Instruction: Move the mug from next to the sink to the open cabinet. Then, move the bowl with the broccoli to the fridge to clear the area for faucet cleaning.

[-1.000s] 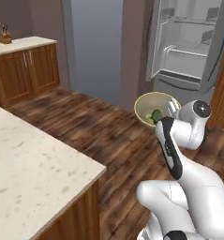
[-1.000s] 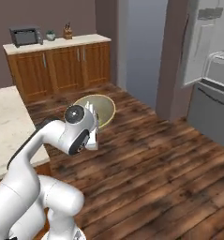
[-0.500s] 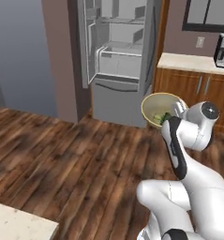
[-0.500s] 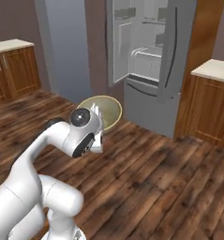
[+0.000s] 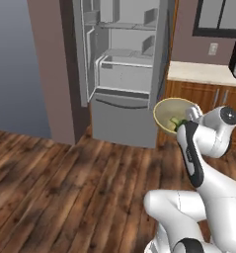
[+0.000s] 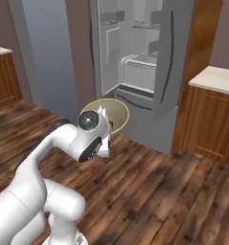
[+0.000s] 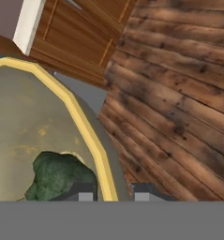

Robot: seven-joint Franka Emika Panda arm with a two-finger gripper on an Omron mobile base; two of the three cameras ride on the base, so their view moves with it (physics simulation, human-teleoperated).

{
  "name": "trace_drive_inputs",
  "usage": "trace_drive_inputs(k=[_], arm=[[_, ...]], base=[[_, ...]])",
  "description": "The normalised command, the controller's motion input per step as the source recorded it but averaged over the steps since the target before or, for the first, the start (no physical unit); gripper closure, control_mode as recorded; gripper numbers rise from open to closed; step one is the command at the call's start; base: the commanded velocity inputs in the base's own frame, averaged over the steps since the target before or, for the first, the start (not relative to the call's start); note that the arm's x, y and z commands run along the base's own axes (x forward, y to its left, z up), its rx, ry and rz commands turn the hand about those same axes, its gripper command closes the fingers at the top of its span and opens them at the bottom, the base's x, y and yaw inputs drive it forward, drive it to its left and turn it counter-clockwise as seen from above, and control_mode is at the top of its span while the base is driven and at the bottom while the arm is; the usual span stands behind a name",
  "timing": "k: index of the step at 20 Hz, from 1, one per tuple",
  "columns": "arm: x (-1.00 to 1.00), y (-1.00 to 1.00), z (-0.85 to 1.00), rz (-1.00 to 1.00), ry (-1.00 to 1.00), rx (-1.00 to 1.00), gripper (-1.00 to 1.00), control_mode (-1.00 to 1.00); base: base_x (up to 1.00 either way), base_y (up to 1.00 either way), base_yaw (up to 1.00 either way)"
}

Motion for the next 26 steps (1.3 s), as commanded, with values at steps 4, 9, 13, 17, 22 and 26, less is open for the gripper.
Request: trace_drive_inputs(k=[4, 9, 13, 17, 22, 26], arm=[[0.0, 0.0, 0.0, 0.0, 0.0, 0.0, 1.0, 1.0], [0.0, 0.0, 0.0, 0.0, 0.0, 0.0, 1.0, 1.0], [0.0, 0.0, 0.0, 0.0, 0.0, 0.0, 1.0, 1.0], [0.0, 0.0, 0.0, 0.0, 0.0, 0.0, 1.0, 1.0], [0.0, 0.0, 0.0, 0.0, 0.0, 0.0, 1.0, 1.0], [0.0, 0.0, 0.0, 0.0, 0.0, 0.0, 1.0, 1.0]], base=[[1.0, 0.96, -0.32], [1.0, 1.0, -0.5], [1.0, 1.0, -0.42], [1.0, 1.0, -0.23], [1.0, 0.61, -0.09], [1.0, 0.14, -0.15]])
